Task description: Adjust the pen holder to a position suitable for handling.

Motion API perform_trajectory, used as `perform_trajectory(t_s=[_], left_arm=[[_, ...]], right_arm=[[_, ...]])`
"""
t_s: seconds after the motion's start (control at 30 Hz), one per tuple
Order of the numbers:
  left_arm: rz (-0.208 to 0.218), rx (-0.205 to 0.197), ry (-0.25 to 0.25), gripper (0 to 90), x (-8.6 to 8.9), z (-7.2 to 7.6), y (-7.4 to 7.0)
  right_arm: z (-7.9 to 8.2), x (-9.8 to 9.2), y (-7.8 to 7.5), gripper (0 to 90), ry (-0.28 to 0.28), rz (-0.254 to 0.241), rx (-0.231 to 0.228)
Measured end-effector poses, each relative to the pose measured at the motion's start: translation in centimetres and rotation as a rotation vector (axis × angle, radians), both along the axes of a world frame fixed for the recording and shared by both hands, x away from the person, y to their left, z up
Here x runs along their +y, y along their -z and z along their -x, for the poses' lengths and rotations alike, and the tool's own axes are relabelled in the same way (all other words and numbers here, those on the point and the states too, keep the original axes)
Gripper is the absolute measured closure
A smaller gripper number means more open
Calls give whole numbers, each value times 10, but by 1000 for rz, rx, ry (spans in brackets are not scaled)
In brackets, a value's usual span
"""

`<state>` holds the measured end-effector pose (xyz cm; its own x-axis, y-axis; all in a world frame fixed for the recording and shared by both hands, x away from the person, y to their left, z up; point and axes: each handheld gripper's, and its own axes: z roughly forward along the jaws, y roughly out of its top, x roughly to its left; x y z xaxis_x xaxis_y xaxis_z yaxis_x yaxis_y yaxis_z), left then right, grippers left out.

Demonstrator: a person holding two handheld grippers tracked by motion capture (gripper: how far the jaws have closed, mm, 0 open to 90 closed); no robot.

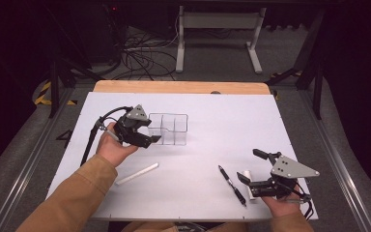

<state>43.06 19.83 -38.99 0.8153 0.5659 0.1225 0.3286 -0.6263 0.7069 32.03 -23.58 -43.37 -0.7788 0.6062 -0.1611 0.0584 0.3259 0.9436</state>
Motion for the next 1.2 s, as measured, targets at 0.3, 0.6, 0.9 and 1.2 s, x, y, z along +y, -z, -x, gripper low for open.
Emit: perform_trajectory(t_s=[0.3,0.6,0.9,1.2], left_arm=[[-97,9,16,385,-15,-18,4],[-201,75,1,442,-30,-31,8],[-279,108,-3,586,-39,-36,14],[-320,103,26,647,-40,-34,12]], right_arm=[[0,1,1,103,-5,3,11],[-1,2,3,102,-15,12,17],[-2,3,4,102,-25,22,23],[-4,4,6,101,-38,15,41]])
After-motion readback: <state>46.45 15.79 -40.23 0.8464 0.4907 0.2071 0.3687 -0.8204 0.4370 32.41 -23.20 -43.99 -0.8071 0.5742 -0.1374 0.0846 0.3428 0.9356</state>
